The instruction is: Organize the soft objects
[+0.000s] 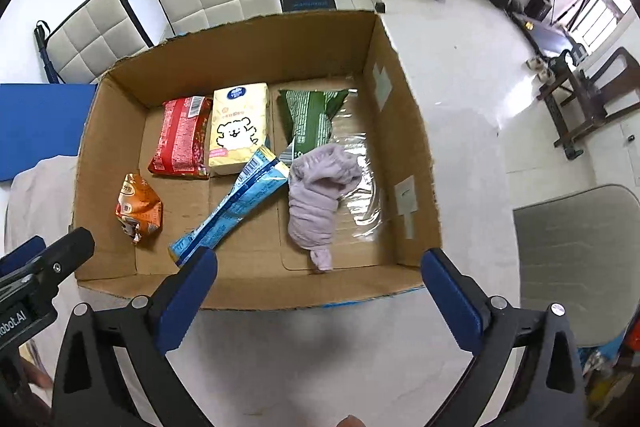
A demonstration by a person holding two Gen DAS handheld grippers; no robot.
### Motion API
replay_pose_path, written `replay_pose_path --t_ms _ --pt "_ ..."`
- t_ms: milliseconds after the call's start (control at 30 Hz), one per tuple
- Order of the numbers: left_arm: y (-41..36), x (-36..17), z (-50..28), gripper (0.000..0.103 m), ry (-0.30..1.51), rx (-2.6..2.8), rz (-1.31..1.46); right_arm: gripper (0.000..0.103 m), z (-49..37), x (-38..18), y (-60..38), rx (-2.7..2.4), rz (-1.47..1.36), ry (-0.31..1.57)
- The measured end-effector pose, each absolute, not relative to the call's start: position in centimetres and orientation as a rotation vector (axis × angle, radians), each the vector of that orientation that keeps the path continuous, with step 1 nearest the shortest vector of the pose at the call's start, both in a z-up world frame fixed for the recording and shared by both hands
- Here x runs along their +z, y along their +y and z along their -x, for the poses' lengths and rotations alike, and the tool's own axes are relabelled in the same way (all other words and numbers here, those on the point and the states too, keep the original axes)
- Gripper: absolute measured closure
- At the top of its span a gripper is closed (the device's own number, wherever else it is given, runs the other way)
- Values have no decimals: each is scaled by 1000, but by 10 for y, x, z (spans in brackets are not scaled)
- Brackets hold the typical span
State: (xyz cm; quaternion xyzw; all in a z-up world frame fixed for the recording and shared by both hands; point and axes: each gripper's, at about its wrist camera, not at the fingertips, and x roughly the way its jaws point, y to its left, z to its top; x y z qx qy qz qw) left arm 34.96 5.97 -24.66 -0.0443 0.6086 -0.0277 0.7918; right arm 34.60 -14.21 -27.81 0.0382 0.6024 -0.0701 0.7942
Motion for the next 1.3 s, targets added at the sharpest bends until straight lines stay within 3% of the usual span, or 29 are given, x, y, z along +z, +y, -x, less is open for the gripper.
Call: replay_pose_path --t_ms 500,900,1300 --pt "34 -174 -284 1 1146 -54 30 0 -298 -212 -152 -121 -40 1173" --pt "31 -81 -190 1 1001 -28 18 0 -191 -97 -167 -24 -73 1032" --pt "27 -36 -134 1 972 -41 24 0 -101 -33 -167 20 -68 971"
